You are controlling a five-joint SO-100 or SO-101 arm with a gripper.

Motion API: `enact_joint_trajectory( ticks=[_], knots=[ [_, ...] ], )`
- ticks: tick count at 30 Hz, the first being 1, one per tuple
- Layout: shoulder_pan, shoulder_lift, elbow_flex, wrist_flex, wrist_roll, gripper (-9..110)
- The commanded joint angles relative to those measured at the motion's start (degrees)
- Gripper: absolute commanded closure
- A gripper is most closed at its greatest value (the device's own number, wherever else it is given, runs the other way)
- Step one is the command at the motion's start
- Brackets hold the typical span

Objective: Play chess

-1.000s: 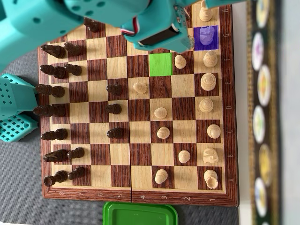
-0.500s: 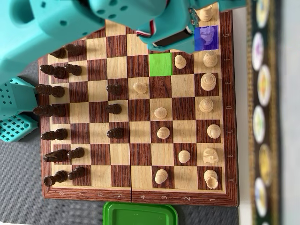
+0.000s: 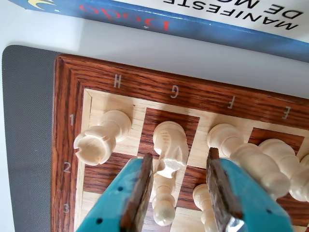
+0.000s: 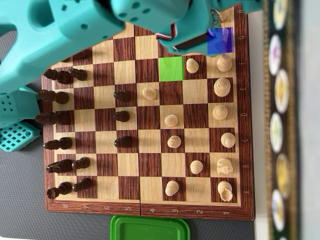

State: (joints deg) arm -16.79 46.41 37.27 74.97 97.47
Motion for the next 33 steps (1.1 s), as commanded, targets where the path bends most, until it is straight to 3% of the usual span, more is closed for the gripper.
enact_joint_trajectory(
  ticks=[1,33],
  knots=[
    [1.14,0.35,-3.43,-0.09,-0.26,85],
    [0.62,-1.67,-5.01,-0.44,-0.26,85]
  ],
)
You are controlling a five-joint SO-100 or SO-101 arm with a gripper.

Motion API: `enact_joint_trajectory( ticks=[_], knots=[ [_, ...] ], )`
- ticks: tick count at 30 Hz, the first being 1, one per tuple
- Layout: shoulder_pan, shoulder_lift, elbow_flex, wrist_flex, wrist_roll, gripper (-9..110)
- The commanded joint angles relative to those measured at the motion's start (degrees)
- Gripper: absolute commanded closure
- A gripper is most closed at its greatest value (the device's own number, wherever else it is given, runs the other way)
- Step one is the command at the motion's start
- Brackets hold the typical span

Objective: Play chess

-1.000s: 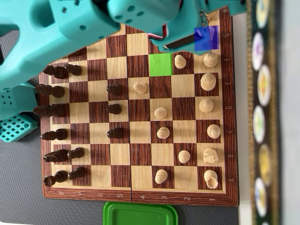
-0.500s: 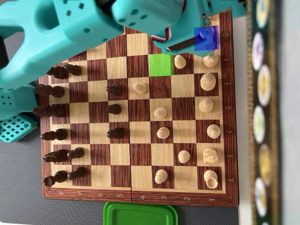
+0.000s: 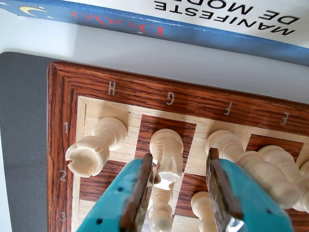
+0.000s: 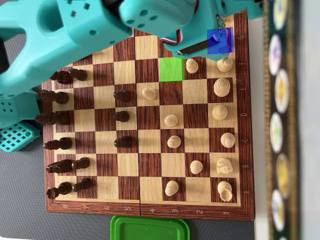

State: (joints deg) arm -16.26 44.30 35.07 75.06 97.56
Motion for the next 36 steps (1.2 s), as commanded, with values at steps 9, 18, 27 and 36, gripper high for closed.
enact_joint_trajectory(
  ticks=[9,18,27,36],
  knots=[
    [0.09,0.44,-2.81,-0.62,-0.35,91],
    [0.53,0.44,-2.81,-0.62,-0.35,95],
    [0.62,1.14,-2.81,-0.09,-0.44,95],
    [0.62,3.96,-2.11,0.09,-0.44,95]
  ],
)
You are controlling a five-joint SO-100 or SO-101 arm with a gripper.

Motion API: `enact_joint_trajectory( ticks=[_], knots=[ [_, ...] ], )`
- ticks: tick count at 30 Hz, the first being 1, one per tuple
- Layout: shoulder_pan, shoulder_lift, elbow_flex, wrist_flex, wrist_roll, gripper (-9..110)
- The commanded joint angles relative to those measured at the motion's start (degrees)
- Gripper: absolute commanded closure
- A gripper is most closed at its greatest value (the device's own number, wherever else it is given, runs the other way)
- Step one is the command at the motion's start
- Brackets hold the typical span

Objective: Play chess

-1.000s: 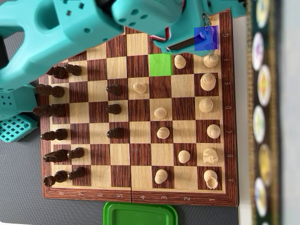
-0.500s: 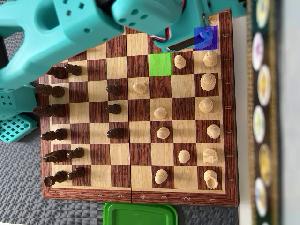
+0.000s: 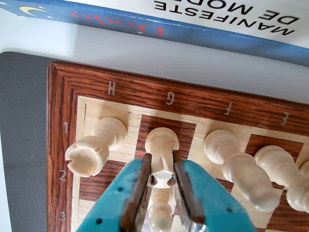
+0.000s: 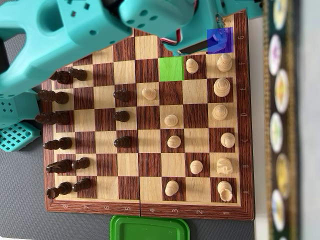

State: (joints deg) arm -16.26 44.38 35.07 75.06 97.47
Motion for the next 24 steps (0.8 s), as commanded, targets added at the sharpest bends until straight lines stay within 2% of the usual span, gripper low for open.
enact_joint_trajectory(
  ticks=[1,16,24],
  knots=[
    [0.7,4.75,-1.76,0.09,-0.35,95],
    [0.7,12.13,3.08,0.09,-0.35,95],
    [0.7,20.21,13.8,-0.26,-0.35,95]
  ],
)
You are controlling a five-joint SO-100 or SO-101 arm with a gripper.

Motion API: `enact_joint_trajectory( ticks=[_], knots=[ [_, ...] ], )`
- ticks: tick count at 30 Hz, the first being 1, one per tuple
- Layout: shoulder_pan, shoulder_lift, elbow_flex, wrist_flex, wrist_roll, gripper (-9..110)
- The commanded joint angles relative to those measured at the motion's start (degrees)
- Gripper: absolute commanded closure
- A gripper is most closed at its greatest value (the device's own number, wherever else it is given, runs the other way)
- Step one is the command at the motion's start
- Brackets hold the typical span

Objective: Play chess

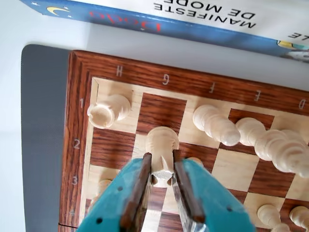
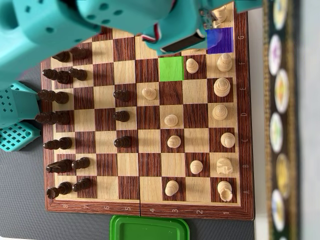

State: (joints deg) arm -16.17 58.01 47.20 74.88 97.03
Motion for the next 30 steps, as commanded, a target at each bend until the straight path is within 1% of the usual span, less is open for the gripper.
enact_joint_trajectory(
  ticks=[1,4,16,22,30],
  knots=[
    [0.62,7.73,2.9,-0.35,0.09,95],
    [0.62,9.93,5.36,-0.44,0.09,95],
    [0.7,10.46,5.98,0.26,0.09,95],
    [1.05,11.25,8.79,-0.26,0.09,95],
    [2.02,14.85,8.96,0.09,0.09,95]
  ],
)
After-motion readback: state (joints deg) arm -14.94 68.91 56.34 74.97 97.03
